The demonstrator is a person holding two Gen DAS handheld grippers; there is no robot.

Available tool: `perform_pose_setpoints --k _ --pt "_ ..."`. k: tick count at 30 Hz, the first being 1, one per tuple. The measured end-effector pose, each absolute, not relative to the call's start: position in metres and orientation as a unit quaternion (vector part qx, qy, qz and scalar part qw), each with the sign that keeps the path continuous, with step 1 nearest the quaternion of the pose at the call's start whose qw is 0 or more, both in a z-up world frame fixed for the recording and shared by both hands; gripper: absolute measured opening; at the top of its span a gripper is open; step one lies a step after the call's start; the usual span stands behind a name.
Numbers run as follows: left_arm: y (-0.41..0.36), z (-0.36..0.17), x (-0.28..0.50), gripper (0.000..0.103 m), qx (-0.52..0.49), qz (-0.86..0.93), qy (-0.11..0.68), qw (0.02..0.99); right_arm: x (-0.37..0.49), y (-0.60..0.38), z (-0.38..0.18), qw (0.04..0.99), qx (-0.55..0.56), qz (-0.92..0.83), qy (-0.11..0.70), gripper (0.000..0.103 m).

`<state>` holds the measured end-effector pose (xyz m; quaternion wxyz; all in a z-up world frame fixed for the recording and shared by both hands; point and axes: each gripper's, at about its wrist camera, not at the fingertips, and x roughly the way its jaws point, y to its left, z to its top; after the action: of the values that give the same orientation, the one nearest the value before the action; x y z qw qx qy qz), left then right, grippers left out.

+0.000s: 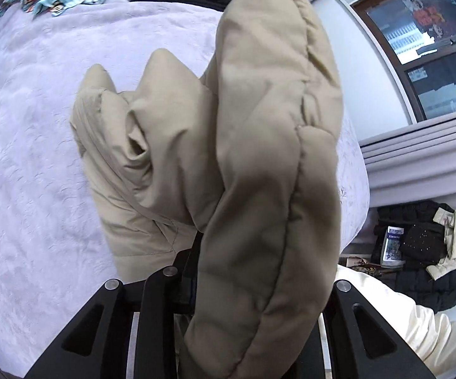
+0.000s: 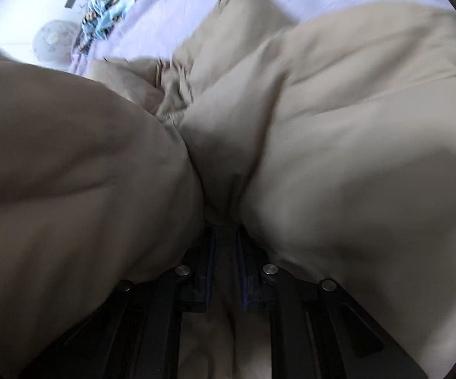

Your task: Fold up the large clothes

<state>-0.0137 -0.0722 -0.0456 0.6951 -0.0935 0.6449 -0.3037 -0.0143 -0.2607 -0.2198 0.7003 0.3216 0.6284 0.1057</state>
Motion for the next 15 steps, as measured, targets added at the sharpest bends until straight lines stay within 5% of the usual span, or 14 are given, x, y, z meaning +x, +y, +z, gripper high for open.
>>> perform_pose_setpoints --k 5,8,15 --pt "-0.144 -0.069 0.008 0.027 -0.087 -0.32 0.673 0.661 -0.073 -0.348 -0.189 0.725 0.362 0.06 0.583 0.017" --pt "-0.178 -0.093 0.012 0.053 -0.109 -0.363 0.685 0.623 -0.109 -0.379 -0.191 0.721 0.388 0.027 0.573 0.017" --pt "-0.227 -0.138 0.021 0.054 -0.121 -0.371 0.702 0.596 -0.175 -0.404 -0.192 0.707 0.425 0.01 0.566 0.017"
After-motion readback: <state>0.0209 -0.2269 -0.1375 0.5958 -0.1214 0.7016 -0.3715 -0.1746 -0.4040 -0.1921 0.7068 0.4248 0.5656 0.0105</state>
